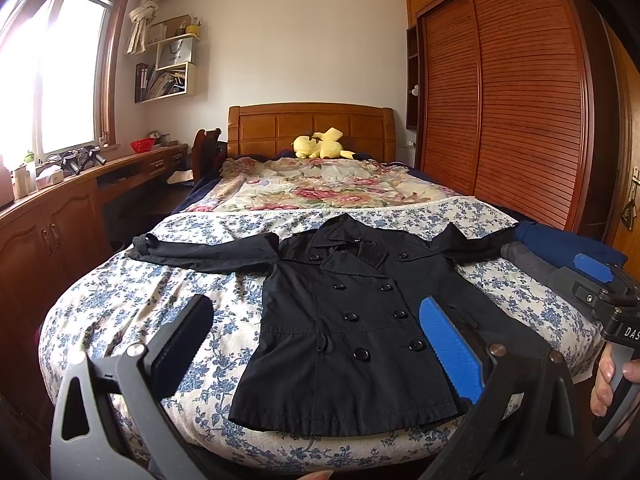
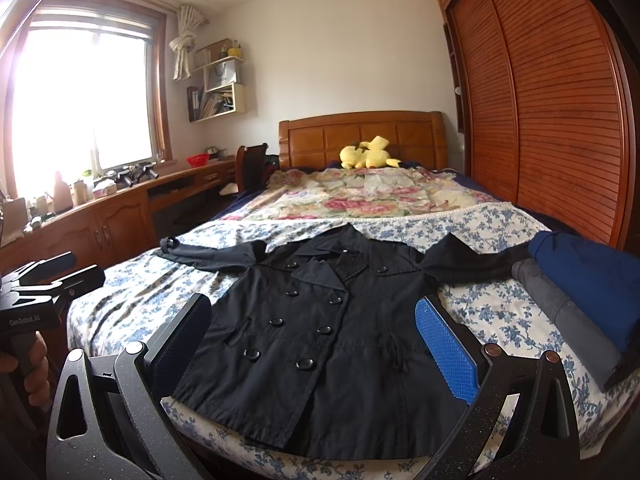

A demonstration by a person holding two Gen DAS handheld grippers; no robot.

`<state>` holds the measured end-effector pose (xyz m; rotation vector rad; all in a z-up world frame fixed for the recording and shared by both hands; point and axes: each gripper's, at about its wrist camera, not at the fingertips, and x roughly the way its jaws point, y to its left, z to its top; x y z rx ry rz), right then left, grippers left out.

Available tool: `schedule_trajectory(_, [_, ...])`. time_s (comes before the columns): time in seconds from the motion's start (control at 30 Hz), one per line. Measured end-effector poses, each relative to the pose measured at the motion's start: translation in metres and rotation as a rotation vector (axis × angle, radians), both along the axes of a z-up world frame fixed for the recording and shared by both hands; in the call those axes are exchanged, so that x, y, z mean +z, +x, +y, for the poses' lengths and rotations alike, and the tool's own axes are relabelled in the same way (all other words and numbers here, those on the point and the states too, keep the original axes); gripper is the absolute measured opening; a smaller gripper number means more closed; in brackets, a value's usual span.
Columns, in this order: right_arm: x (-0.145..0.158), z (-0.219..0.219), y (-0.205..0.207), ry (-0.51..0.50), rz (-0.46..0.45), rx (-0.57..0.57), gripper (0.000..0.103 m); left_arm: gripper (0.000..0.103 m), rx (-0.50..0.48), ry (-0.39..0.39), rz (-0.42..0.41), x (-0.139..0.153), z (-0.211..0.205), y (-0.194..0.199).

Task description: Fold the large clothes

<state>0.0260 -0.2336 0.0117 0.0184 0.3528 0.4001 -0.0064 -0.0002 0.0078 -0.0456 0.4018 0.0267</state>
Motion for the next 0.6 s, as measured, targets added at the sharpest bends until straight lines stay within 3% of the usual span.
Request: schedule_trajectory(0.6, [-0.0001, 0.0, 0.0004, 0.002, 0.0, 0.0, 0.103, 0.103, 0.0, 0.006, -0.009, 0.0029, -0.0012, -0.0026])
